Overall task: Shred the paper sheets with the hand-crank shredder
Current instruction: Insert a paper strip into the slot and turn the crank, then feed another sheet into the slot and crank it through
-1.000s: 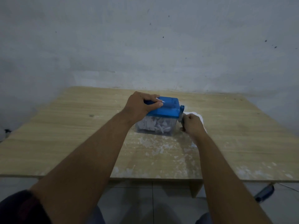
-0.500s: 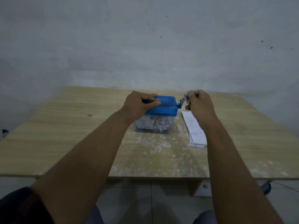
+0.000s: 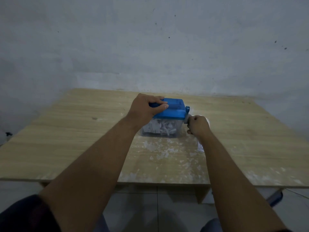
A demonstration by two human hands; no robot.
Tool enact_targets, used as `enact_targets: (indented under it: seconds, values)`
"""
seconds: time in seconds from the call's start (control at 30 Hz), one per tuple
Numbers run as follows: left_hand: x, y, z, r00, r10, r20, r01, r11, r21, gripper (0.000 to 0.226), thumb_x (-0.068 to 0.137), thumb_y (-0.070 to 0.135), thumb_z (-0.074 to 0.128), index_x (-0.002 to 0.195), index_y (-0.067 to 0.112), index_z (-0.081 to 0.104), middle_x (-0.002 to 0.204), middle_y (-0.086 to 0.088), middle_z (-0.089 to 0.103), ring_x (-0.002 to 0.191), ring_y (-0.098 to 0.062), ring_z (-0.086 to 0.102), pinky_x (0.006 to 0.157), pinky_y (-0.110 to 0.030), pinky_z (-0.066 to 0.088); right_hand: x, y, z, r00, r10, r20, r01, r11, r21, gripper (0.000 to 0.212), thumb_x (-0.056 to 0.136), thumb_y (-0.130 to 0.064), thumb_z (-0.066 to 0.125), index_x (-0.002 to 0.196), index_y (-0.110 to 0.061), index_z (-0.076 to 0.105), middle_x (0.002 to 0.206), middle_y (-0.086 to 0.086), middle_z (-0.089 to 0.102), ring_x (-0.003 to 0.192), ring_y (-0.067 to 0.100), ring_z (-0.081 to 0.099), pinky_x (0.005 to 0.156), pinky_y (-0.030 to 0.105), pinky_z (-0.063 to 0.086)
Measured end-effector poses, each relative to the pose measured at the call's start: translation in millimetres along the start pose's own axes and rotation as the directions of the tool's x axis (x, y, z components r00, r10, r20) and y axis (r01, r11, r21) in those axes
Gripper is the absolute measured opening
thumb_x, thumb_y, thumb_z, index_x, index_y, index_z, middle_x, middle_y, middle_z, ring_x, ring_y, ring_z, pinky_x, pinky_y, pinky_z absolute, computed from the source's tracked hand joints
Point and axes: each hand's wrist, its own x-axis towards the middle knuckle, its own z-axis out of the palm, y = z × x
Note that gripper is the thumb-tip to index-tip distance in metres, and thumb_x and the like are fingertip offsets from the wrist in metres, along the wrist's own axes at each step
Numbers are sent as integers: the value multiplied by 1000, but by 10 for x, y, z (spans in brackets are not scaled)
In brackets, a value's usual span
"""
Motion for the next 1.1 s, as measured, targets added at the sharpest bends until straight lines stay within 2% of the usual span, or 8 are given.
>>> enact_targets:
  seconds: [0.1, 0.17, 0.27, 0.37, 0.5, 0.73, 0.9, 1.1]
  values:
    - [-14, 13, -8, 999, 46, -20, -44, 997, 69, 20, 90, 37, 84, 108, 29, 85, 120, 10, 76, 112, 0, 68, 96, -30, 61, -209, 87, -32, 982, -164, -93, 159, 985, -64, 36, 109, -31, 51, 80, -14, 65, 77, 12, 69, 65, 21, 62, 67, 35, 56]
    - [-51, -4, -11, 991, 110, -79, -78, 940, 331, 23, 90, 59, 75, 107, 44, 83, 133, 18, 67, 124, -11, 54, 108, -41, 48, -352, 164, -126, 949, -300, -92, 282, 944, -172, 25, 109, -33, 53, 91, -20, 66, 79, -1, 67, 66, 8, 58, 57, 18, 41]
    - [-265, -17, 72, 907, 388, -161, -177, 701, 691, 19, 95, 59, 70, 102, 46, 82, 140, 10, 58, 127, -26, 46, 105, -49, 33, -475, 492, -342, 919, -379, -105, 345, 905, -250, 11, 103, -26, 62, 108, -30, 71, 88, -8, 68, 82, 14, 58, 67, 26, 42]
    - [-613, 40, 365, 806, 590, -38, -419, 615, 669, 13, 90, 37, 81, 100, 29, 82, 119, -2, 66, 110, -28, 59, 90, -47, 43, -539, 841, -564, 902, -404, -151, 336, 878, -341, 27, 96, -15, 62, 113, -31, 75, 111, -4, 70, 109, 20, 58, 92, 40, 50]
    - [-947, 8, 854, 891, 399, 218, -455, 769, 450, 17, 96, 27, 74, 113, 24, 78, 104, 6, 63, 94, -8, 54, 79, -28, 49, -604, 872, -653, 928, -363, -87, 326, 901, -285, 44, 81, -24, 58, 120, -25, 76, 126, 2, 69, 119, 26, 59, 106, 39, 46]
    - [-848, -35, 1180, 977, -3, 215, -72, 938, 340, 33, 101, 24, 68, 130, 38, 71, 106, 18, 64, 86, 0, 62, 75, -17, 56, -583, 883, -716, 954, -271, 125, 298, 894, -335, 56, 88, -23, 70, 141, -38, 65, 147, 0, 58, 129, 24, 55, 113, 35, 41]
    - [-797, -75, 1263, 975, -25, 221, -69, 912, 405, 36, 99, 27, 69, 134, 35, 70, 105, 20, 60, 94, 1, 55, 82, -12, 40, -561, 907, -790, 916, -323, 239, 397, 823, -407, 63, 87, -34, 78, 146, -42, 59, 155, -10, 52, 133, 16, 48, 103, 26, 36]
    - [-833, -176, 1241, 976, -57, 208, -25, 929, 370, 38, 98, 34, 72, 135, 38, 69, 110, 24, 66, 95, 8, 58, 83, -6, 40, -576, 935, -702, 918, -393, 54, 385, 849, -361, 37, 90, -46, 77, 125, -34, 77, 129, -6, 72, 116, 14, 65, 92, 22, 43]
